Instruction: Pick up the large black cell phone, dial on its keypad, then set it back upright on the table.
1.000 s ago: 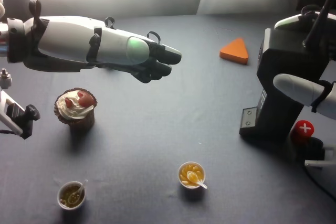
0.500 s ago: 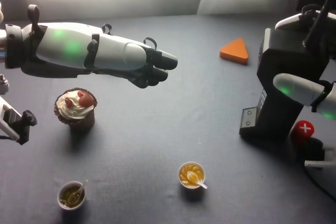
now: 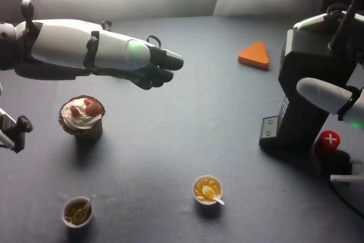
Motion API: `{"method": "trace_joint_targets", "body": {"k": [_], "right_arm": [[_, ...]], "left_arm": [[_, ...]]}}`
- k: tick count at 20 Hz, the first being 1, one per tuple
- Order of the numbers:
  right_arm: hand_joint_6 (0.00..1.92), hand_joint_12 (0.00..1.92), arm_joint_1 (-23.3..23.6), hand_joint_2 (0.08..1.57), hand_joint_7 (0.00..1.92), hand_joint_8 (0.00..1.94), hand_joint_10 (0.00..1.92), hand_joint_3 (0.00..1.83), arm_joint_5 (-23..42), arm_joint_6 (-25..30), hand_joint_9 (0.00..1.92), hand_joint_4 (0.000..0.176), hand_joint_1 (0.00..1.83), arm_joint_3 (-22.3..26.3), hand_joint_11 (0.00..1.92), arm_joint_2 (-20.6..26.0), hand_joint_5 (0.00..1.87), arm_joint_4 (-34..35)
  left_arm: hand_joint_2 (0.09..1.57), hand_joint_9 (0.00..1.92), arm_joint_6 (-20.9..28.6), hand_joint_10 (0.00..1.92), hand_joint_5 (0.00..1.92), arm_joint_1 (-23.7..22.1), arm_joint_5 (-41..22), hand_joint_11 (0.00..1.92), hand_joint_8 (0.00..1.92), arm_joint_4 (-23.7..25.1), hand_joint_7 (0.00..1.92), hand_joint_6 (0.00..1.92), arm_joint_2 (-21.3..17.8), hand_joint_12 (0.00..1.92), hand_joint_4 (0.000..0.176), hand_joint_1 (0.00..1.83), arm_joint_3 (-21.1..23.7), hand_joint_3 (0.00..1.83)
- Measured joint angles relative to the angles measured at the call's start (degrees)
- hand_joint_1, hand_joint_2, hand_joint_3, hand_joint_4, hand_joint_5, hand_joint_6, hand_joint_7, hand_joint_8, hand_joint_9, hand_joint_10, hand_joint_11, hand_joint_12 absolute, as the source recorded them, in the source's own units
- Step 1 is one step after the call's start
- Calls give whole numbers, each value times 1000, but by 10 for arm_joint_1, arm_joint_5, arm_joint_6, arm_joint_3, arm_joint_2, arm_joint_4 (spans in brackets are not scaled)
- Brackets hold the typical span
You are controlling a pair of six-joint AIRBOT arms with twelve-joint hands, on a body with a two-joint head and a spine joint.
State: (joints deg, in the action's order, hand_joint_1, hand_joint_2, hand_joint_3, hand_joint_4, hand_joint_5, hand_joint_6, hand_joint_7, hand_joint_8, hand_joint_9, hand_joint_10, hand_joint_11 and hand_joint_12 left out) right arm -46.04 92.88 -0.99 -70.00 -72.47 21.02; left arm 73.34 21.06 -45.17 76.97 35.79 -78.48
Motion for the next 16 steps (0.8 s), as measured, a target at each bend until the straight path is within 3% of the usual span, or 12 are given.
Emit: {"method": "trace_joint_targets", "body": {"k": [2,8,13,16], "right_arm": [[15,1148,0,1213,759,0,27,3,-1,0,787,0,903,0,338,0,722,3],[0,1106,0,1172,620,0,0,0,-2,-2,645,0,785,0,218,0,563,3],[0,1039,0,1124,405,0,0,0,-4,-2,397,0,543,0,8,0,362,3],[0,928,0,1021,361,0,0,0,1,0,323,0,596,0,0,0,342,2]], "left_arm": [[1243,285,0,3,228,-1,-1,0,1,0,303,2,0,706,62,0,1,0],[1241,272,0,0,219,-1,-1,0,0,0,295,1,0,698,63,0,1,0],[1242,269,0,6,228,-2,-1,0,4,0,301,7,0,684,60,0,1,0],[1235,282,0,7,240,-2,-1,0,6,0,316,6,0,705,62,0,1,0]]}}
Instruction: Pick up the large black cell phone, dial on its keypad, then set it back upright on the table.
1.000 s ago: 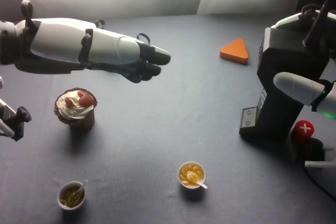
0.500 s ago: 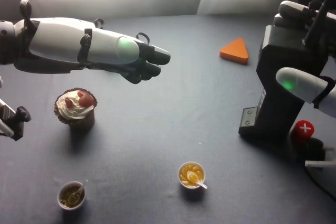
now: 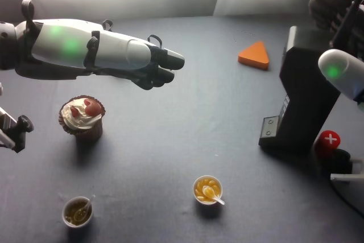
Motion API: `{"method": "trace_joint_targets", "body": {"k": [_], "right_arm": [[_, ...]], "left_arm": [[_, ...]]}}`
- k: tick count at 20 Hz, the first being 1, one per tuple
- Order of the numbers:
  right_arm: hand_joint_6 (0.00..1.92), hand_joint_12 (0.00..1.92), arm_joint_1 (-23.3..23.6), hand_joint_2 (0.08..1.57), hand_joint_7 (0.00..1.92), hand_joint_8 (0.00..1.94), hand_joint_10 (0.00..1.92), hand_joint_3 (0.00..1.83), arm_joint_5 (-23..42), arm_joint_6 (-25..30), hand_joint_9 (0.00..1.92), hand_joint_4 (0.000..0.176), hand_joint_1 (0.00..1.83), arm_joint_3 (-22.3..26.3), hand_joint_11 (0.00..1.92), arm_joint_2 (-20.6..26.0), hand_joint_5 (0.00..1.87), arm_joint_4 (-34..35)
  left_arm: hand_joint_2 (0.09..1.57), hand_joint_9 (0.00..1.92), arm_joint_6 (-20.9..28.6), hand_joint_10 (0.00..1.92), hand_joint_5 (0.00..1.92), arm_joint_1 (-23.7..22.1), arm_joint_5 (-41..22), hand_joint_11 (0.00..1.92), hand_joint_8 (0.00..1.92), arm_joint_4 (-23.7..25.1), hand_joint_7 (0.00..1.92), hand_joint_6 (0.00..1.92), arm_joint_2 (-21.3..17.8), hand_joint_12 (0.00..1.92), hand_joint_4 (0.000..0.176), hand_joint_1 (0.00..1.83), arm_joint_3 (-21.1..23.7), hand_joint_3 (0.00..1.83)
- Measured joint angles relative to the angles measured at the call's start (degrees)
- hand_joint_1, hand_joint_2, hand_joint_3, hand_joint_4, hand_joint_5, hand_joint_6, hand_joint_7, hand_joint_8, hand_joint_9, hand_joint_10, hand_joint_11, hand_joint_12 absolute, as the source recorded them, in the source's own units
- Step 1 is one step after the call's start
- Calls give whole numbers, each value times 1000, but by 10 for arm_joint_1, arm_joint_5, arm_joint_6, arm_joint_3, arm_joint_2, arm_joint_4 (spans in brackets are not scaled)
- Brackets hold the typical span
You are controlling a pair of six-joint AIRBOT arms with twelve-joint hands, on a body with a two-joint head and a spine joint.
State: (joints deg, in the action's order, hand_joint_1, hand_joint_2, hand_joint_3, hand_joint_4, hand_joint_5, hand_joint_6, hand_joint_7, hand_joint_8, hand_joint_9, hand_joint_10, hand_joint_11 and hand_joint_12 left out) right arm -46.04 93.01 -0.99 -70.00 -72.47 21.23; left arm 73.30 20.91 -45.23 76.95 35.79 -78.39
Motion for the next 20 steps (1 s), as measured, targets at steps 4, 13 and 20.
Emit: {"method": "trace_joint_targets", "body": {"k": [4,13,20], "right_arm": [[0,714,0,981,231,0,0,0,0,0,204,0,500,0,0,0,178,0],[0,0,0,853,0,0,0,0,0,1,0,53,134,0,0,0,0,0],[0,0,0,846,0,0,0,0,2,0,0,60,80,7,0,17,0,-7]], "left_arm": [[1237,298,0,7,240,-1,0,0,4,0,319,4,0,761,63,0,0,0],[1236,277,0,2,237,-1,0,0,3,1,313,1,0,701,63,0,0,0],[1240,288,3,5,227,-1,-2,0,6,19,311,2,0,712,60,0,-2,0]]}}
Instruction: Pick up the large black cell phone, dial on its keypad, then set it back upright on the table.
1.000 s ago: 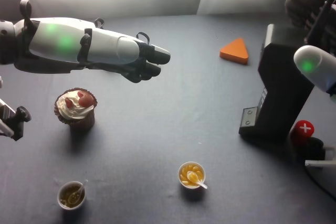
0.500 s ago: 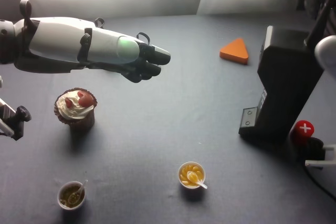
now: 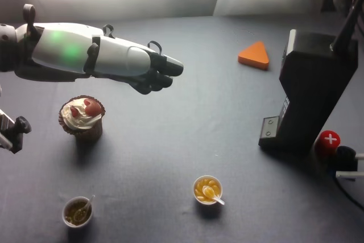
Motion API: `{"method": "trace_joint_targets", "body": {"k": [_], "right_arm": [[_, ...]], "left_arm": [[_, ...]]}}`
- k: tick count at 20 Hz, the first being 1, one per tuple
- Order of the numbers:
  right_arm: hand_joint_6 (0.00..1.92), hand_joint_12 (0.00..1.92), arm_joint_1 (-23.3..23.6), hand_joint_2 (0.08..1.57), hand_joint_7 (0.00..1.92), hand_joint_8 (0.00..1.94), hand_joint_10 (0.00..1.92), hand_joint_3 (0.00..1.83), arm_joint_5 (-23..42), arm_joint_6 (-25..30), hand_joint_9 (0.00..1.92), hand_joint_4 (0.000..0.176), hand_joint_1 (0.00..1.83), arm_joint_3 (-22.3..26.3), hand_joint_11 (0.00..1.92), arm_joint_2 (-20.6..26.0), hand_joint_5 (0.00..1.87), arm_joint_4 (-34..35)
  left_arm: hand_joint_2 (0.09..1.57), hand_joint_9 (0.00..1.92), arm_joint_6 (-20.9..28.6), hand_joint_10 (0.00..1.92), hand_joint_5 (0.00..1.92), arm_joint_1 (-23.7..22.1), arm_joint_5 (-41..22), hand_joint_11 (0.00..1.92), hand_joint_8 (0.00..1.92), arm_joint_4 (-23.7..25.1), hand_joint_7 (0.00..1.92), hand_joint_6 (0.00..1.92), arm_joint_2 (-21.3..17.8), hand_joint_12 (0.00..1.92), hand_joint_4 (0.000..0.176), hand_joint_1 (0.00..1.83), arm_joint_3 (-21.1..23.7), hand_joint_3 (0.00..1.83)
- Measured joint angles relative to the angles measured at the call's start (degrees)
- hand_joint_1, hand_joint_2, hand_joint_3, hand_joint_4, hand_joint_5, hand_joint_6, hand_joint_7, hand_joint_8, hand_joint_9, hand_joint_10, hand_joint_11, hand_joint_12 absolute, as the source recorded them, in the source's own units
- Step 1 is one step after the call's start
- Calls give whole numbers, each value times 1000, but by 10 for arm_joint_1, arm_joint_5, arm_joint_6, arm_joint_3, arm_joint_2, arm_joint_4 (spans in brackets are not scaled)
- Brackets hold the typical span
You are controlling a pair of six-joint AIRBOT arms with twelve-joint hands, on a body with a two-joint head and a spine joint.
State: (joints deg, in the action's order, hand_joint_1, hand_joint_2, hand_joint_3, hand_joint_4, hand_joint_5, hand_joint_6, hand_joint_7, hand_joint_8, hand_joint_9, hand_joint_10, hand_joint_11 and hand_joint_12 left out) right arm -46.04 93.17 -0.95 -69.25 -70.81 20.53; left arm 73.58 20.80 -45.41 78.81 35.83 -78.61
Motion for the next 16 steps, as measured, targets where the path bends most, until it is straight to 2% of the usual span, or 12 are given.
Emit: {"method": "trace_joint_targets", "body": {"k": [2,3,7,10,11,12,15,16], "right_arm": [[0,0,0,850,0,0,0,0,-1,0,0,60,88,3,0,4,0,1],[0,0,1,862,0,0,0,0,0,0,0,56,100,5,0,7,0,-1],[0,0,11,857,0,0,0,0,0,-1,0,54,102,8,0,15,0,-8],[0,0,17,868,0,0,0,3,0,-2,0,40,68,13,0,22,0,-4],[0,0,19,873,0,0,0,5,-1,-2,0,38,58,15,0,25,0,-7],[0,0,26,873,0,0,0,4,0,-2,0,30,69,17,0,29,0,-6],[0,0,39,877,0,0,0,4,1,-2,0,34,88,22,0,43,0,-9],[0,0,46,883,0,0,0,7,1,-2,0,54,90,27,0,49,0,-8]], "left_arm": [[1240,294,0,5,233,-1,-1,0,4,-1,316,3,0,756,61,0,0,0],[1239,296,0,3,225,-1,0,0,4,0,308,4,0,738,68,0,0,0],[1244,291,1,0,221,-1,1,0,1,4,293,1,1,754,65,0,5,1],[1243,264,2,0,216,-3,-2,0,1,5,287,1,1,626,59,0,7,0],[1246,253,3,3,221,-3,-2,0,0,3,285,1,1,558,54,0,7,1],[1251,219,3,3,191,-3,-2,0,2,4,276,2,1,419,59,0,7,1],[1258,203,3,0,178,-3,-2,0,0,4,245,0,0,419,63,0,14,3],[1254,209,3,7,171,-3,-3,0,4,4,237,5,0,414,64,0,17,0]]}}
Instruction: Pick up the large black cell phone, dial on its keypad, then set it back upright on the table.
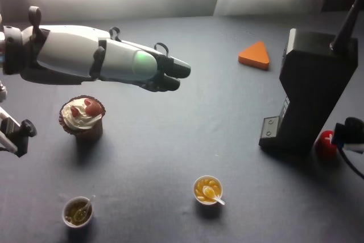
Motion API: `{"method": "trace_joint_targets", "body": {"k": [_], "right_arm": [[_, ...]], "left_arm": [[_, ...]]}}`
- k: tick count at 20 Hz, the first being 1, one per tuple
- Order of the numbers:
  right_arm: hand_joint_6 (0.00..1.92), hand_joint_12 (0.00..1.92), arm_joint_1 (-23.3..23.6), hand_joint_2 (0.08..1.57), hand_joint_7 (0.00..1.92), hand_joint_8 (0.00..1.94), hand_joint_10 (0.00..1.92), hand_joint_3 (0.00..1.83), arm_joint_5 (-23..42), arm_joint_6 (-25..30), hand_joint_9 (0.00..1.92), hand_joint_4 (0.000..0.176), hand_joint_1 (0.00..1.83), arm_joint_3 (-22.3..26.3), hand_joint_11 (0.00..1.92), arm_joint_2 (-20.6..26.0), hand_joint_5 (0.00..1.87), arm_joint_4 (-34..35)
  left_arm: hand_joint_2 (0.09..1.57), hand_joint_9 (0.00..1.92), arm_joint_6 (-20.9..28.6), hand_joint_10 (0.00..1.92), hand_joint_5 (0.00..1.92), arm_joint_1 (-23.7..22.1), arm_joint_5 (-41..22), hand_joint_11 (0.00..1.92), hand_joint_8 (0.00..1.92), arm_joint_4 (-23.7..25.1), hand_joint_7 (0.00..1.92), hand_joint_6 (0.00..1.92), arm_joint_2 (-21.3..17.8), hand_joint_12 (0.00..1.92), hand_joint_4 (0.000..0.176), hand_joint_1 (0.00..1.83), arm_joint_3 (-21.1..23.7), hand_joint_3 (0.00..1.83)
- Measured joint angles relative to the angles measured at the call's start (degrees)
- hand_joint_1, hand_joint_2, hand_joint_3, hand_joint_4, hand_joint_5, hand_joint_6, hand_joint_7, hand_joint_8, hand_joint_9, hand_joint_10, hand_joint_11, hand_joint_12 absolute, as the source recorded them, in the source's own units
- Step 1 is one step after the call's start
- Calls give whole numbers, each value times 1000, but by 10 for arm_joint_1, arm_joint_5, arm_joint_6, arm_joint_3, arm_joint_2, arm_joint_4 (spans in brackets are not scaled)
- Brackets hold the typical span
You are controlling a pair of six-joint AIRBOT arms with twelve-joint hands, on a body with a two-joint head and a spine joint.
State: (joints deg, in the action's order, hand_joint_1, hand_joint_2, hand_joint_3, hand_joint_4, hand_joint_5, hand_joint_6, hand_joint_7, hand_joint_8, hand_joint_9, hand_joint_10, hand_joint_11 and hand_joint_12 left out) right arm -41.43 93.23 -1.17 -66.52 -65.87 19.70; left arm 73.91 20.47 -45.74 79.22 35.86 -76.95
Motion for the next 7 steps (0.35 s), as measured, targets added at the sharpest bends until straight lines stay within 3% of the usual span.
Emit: {"method": "trace_joint_targets", "body": {"k": [3,4,6,7], "right_arm": [[0,0,17,880,0,0,0,4,-1,0,0,66,49,14,0,17,0,-5],[0,0,26,886,0,0,0,6,-2,0,0,54,76,25,0,27,0,-10],[0,0,31,882,0,0,0,3,-7,0,0,47,80,36,0,37,0,-23],[0,0,35,875,0,0,0,0,-14,0,0,51,165,44,0,43,0,-27]], "left_arm": [[1259,237,0,4,225,0,0,0,1,-1,253,3,0,544,56,0,0,1],[1258,225,1,7,205,0,0,0,4,0,233,3,0,543,53,0,0,0],[1253,221,1,6,195,0,0,0,5,1,235,1,0,515,56,0,-2,0],[1245,241,1,9,199,0,2,0,11,0,275,0,0,567,61,0,-2,0]]}}
